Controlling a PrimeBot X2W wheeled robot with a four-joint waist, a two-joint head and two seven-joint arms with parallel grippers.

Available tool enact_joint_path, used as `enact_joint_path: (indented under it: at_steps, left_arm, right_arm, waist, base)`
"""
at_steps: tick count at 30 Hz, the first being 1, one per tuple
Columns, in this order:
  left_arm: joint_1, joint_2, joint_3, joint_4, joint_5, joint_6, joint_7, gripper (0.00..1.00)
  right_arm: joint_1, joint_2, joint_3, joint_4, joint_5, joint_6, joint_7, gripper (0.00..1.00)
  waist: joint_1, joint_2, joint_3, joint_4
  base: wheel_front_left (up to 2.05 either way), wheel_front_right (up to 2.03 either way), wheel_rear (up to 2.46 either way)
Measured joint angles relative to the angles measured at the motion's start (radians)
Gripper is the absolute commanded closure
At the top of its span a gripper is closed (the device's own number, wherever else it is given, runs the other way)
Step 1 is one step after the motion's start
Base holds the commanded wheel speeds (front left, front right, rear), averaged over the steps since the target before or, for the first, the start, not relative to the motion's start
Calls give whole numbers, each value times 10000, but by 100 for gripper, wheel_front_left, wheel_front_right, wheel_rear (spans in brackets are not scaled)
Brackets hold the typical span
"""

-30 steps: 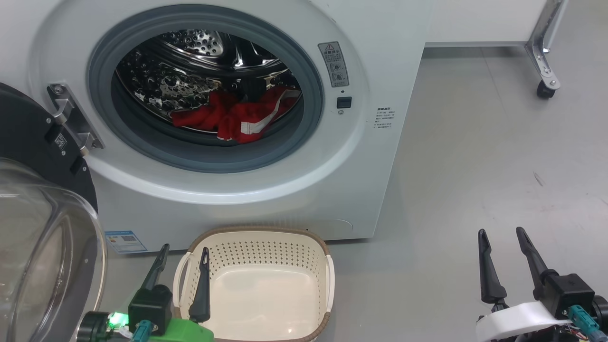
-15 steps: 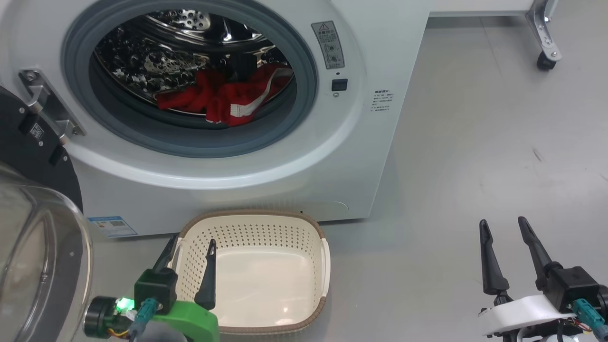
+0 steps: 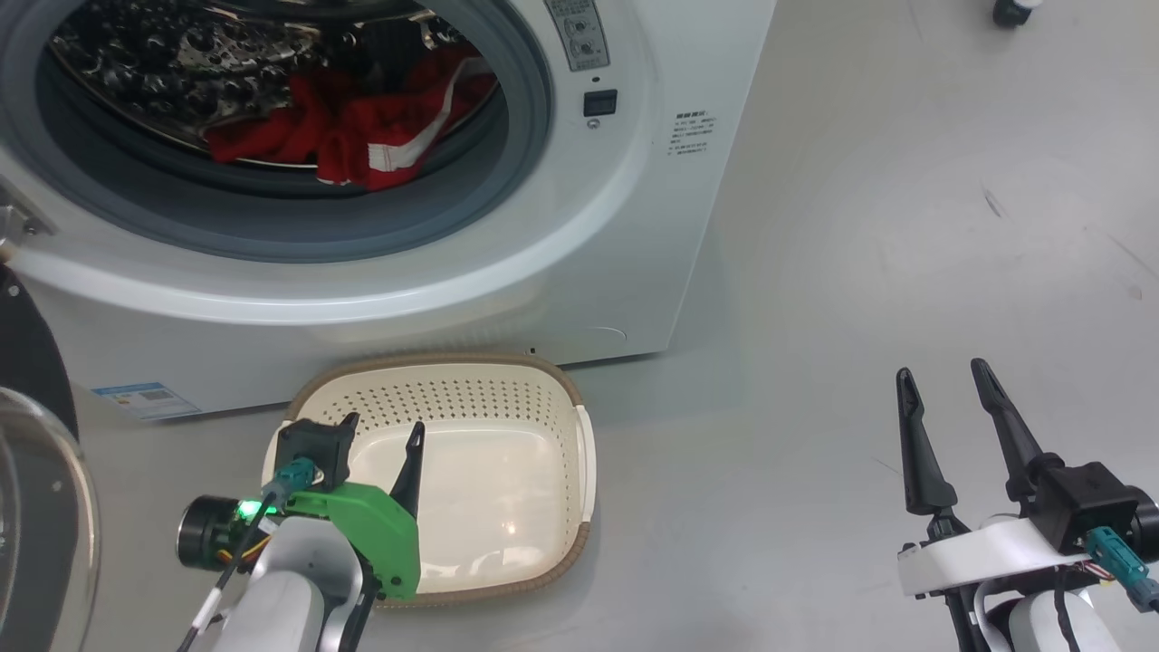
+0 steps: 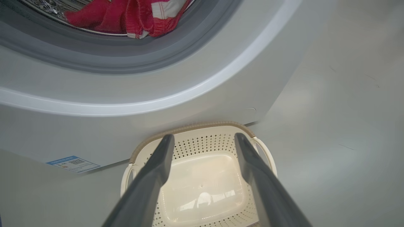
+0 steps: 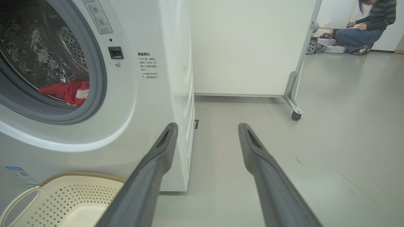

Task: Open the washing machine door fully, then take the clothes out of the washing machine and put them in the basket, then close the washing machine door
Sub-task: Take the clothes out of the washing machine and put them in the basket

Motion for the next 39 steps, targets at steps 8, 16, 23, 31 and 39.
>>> enact_joint_path:
  at_steps: [8,16,23,31,39]
  left_arm:
    - [-1582,107,84,491,-150,-299,1156,0]
    - [-3531,669,510,569,-151,-487,2111,0]
    - [-5497,1162,1049,637,-169,-497,2949,0]
    - [-6893,1636,1404,907,-165,-410,3603,0]
    - [-7832,2059,1833,1509,-176,-251,4034,0]
  right_arm:
    - [-368,113,29,-58,115,38,0,0]
    - [-862,253,35,-48,372,96,-2,0]
    - [-1341,355,90,13,568,217,-2,0]
    - [-1943,468,167,46,821,345,-2,0]
    - [-2275,512,194,209,974,359,-2,0]
  waist:
    - [0,0,775,-548]
    - [1,0,1687,-1086]
    - [1,0,2573,-1604]
    - [1,0,3320,-2110]
    - [0,0,3869,-2588]
  base:
    - [0,0,0]
    - [0,0,0]
    - [0,0,0]
    - [0,0,0]
    - [0,0,0]
